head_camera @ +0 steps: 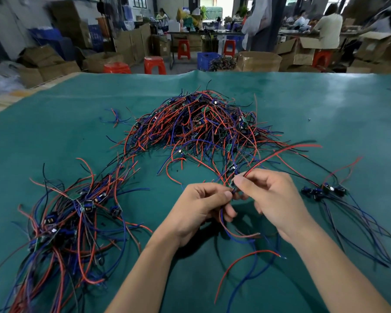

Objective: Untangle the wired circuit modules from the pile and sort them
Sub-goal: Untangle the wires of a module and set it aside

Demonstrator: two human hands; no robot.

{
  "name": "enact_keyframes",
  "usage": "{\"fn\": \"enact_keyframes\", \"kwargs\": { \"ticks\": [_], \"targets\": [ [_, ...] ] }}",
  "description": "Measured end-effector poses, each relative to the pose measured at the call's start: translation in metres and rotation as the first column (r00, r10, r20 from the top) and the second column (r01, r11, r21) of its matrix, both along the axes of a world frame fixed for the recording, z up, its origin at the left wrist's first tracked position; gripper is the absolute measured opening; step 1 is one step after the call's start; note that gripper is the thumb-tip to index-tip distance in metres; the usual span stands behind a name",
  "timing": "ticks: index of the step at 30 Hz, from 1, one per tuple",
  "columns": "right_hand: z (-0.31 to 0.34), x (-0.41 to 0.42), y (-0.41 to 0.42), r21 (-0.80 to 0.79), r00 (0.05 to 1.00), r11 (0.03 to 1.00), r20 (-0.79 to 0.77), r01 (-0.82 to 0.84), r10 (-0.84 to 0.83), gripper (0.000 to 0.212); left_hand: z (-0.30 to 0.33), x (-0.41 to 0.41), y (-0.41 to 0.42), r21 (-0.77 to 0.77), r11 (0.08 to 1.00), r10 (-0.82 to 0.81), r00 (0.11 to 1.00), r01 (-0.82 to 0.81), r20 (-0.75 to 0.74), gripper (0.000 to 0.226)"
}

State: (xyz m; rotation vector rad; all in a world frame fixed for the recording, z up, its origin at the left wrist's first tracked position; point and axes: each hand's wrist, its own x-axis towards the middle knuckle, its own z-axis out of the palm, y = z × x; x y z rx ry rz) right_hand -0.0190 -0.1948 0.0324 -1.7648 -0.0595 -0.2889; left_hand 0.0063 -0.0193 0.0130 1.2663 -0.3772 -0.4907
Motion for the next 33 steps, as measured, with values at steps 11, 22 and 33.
{"fn": "enact_keyframes", "kwargs": {
  "ticks": [11,22,33],
  "targets": [
    [0.024,0.003,-0.041,0.455,0.856,0.763,0.004,0.459,-0.517,0.026,0.006,-0.005,-0.001,0.086,0.996,-0.04,0.997,0.033,0.07,0.02],
    [0.113,0.009,0.095,0.181,0.99,0.979,0.123,-0.094,0.072,0.033,0.005,-0.003,-0.004,0.005,0.999,0.032,0.999,-0.032,0.006,0.016],
    [0.064,0.08,0.061,-0.885,0.947,0.426,-0.279,-0.189,-0.161,0.022,0.005,-0.001,-0.001,-0.007,0.999,0.04,0.999,-0.04,-0.018,0.022]
  ]
}}
